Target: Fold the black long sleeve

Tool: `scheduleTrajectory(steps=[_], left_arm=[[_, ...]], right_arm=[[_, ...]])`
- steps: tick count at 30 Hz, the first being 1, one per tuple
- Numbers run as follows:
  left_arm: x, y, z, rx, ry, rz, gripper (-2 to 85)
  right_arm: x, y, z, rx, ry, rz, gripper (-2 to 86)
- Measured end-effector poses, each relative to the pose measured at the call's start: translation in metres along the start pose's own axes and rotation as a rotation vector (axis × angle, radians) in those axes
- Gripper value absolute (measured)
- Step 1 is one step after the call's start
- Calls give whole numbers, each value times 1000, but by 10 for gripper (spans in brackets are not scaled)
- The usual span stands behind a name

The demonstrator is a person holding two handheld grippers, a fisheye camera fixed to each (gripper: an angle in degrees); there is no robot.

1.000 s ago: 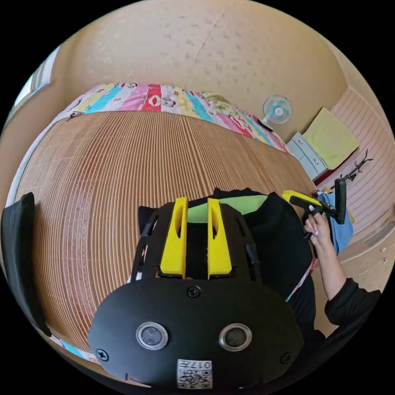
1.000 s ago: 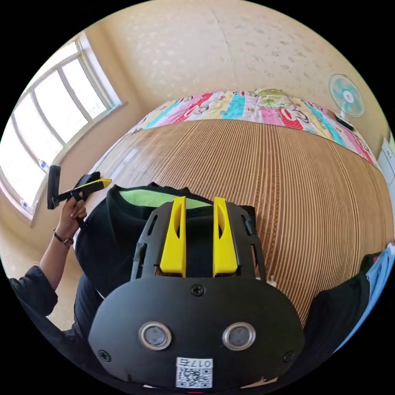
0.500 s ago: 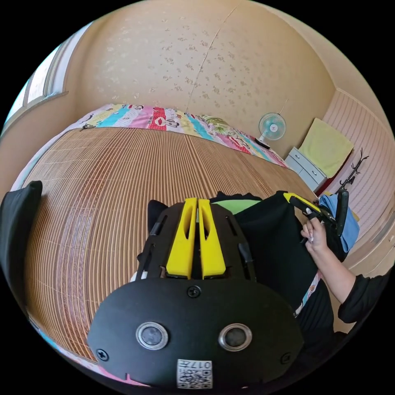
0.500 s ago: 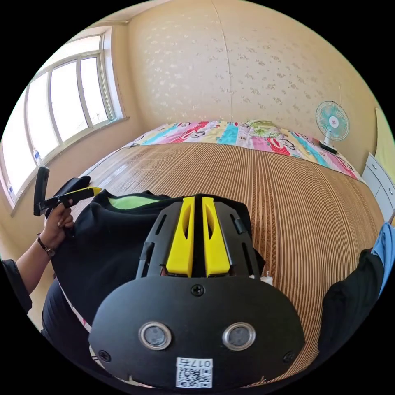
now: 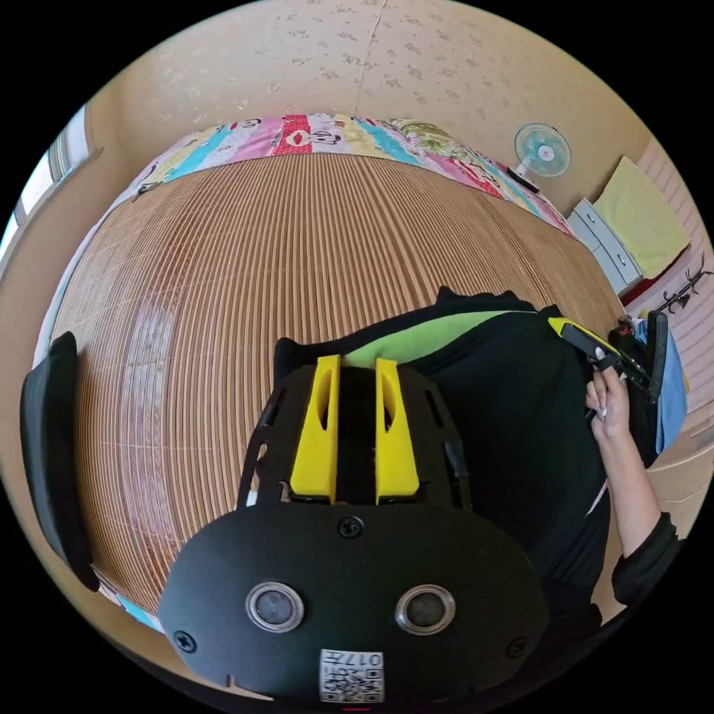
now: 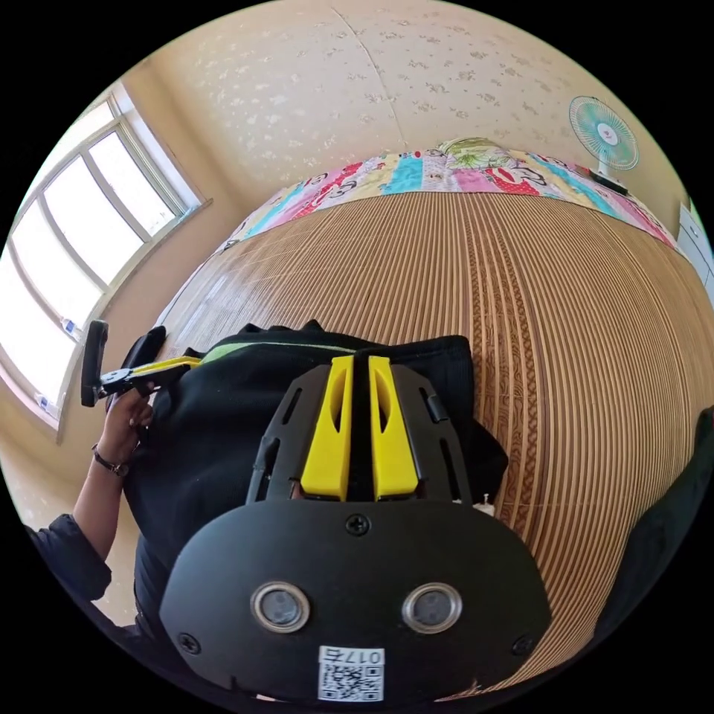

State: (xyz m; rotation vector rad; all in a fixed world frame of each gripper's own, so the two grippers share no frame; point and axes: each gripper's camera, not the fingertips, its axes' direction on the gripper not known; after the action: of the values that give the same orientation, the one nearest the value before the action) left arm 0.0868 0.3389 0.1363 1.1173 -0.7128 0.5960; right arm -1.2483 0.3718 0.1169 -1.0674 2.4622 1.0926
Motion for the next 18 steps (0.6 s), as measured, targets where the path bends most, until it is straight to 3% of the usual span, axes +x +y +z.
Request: scheduleTrajectory(steps=[2, 4, 6, 7, 10, 14, 18], left_arm=[[3, 15, -11, 107, -42, 2, 28], [9, 40, -36, 295, -106, -3, 20], [14, 84, -68, 601, -160, -11, 18], [14, 89, -70, 626, -166, -8, 18], [4, 60, -49, 465, -189, -38, 23], [-33, -11, 18, 11, -113, -100, 32], [-83, -13, 16, 48, 76, -205, 27]], right_arm=[[4, 15, -5, 41, 9, -8, 27], [0, 35, -20, 150, 37, -35, 27], [-10, 62, -36, 294, 82, -95, 28], [-17, 74, -37, 333, 124, -128, 28], [-15, 63, -7, 173, 180, -123, 29], [15, 44, 40, -76, 116, -60, 33], [23, 55, 44, -70, 109, -56, 40]])
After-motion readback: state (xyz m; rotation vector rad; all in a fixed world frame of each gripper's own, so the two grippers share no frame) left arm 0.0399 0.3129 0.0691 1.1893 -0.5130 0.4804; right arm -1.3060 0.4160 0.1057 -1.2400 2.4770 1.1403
